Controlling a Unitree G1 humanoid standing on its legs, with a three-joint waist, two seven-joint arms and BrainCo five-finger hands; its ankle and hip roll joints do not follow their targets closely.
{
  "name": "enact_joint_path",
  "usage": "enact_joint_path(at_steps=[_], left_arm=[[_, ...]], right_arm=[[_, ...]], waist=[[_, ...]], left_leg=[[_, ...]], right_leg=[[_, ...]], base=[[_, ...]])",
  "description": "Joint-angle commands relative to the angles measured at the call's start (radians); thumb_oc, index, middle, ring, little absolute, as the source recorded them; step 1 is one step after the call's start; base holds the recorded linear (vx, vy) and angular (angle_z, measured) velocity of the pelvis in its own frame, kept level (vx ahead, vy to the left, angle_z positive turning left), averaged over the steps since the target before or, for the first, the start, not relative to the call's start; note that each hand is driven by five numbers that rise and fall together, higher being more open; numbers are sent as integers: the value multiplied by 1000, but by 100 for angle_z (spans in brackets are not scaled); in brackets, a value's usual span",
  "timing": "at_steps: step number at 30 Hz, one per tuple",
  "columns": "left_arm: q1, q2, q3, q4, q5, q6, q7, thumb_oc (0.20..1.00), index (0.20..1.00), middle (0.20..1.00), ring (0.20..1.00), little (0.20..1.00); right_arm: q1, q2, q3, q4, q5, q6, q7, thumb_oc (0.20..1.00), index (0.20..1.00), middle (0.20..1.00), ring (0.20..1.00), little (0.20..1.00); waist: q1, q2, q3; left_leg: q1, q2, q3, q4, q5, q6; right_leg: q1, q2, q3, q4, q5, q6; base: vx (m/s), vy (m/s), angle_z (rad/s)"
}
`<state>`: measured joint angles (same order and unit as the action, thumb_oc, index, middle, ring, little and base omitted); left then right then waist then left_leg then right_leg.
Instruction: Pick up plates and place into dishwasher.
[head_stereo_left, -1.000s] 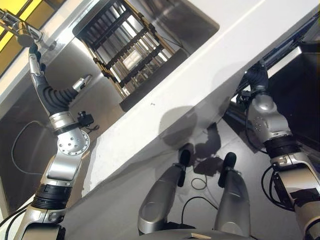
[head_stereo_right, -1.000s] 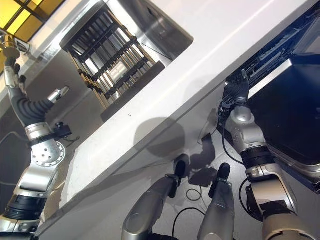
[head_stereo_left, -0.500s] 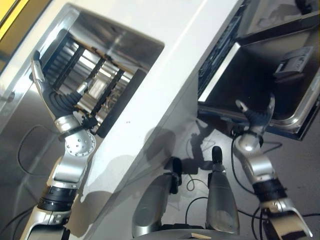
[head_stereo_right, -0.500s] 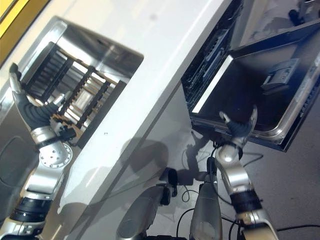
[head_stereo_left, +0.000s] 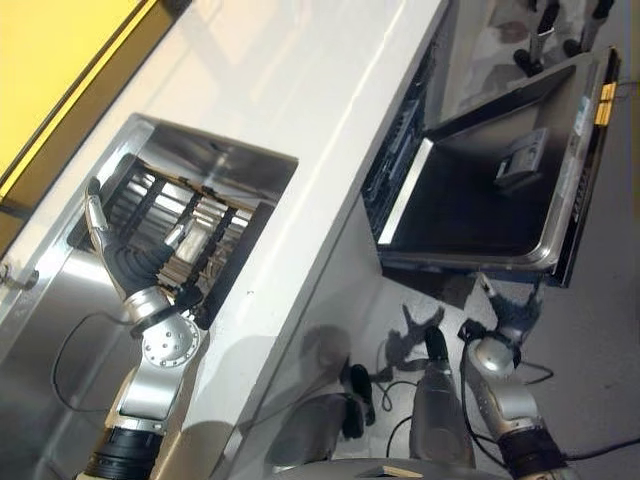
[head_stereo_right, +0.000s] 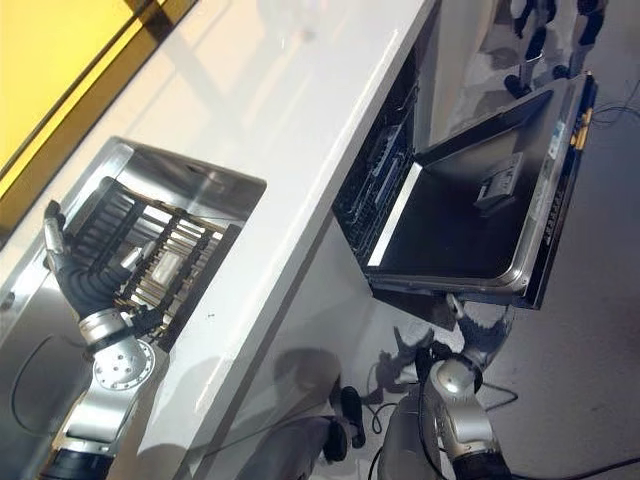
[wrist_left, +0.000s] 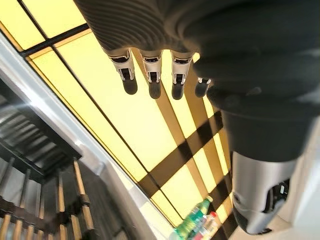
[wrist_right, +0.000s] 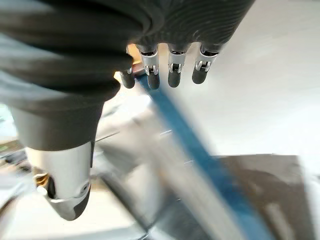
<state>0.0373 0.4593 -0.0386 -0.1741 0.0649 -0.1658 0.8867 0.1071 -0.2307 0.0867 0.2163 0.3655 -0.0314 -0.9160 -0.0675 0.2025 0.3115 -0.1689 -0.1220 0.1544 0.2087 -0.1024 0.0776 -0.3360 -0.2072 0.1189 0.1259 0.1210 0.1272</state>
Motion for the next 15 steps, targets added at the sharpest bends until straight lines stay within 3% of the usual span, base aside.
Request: enact_joint_path(at_steps=[1, 9, 15], left_arm=[[3, -18, 26, -45, 38, -52, 32, 1000, 1000, 1000, 1000, 1000], [-49, -32, -8, -18, 35, -47, 61, 1000, 1000, 1000, 1000, 1000], [-83, -35, -24, -29, 23, -25, 53, 1000, 1000, 1000, 1000, 1000]], right_arm=[[2, -2, -4, -17, 32, -72, -26, 1000, 1000, 1000, 1000, 1000], [-31, 22, -24, 87, 237, -158, -150, 1000, 1000, 1000, 1000, 1000], [-111, 12, -61, 115, 278, -285, -179, 1000, 1000, 1000, 1000, 1000]], waist=[[-18, 25, -1], [-29, 75, 57], [-25, 121, 118]], left_leg=[[-79, 1, -81, 25, 34, -18], [-135, -16, -70, 49, 40, -22], [-203, -29, -61, 142, 24, -23]], right_leg=[[0, -30, 7, 80, -32, -40], [-72, -41, 24, 107, -19, -36], [-149, -45, 11, 213, -52, -52]], base=[[-35, 94, -16], [-34, 69, -3], [-2, 10, -2]])
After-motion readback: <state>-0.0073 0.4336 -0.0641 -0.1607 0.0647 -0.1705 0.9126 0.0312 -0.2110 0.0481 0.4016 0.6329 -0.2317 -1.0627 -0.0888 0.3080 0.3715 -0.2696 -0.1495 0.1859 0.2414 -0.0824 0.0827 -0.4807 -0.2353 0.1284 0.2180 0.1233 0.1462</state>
